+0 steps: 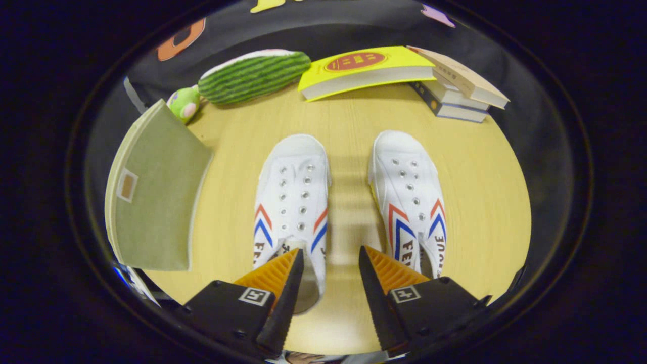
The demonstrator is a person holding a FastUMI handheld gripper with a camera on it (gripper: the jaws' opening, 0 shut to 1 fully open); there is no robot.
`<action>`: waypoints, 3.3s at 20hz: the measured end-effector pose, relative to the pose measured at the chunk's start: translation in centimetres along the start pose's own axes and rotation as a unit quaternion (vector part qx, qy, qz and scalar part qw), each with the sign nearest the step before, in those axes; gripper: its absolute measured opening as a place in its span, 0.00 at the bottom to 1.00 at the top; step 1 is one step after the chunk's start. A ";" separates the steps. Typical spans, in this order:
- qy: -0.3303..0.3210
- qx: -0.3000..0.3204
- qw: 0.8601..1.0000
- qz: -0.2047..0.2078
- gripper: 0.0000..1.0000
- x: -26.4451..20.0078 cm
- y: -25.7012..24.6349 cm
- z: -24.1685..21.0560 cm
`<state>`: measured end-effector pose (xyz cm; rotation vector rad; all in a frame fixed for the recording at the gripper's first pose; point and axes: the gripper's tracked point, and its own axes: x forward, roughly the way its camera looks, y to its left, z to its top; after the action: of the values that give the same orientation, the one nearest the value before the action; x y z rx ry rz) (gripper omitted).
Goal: Open the storage box then place both shoes into the box .Put the left shoe in first, then the right shoe, with the right side of both shoes facing outward in a uniform manner.
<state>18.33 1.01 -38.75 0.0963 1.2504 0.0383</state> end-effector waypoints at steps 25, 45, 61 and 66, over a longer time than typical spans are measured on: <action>-0.124 0.048 0.962 0.237 0.05 -13.8 12.9 5.1; -0.168 0.075 0.955 0.232 0.06 -9.9 35.5 7.0; -0.226 -0.152 0.960 0.068 0.78 -9.9 32.2 4.3; -0.243 -0.151 0.957 0.052 0.84 -12.6 26.9 4.6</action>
<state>19.38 26.53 -22.88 -0.0916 0.7342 0.2816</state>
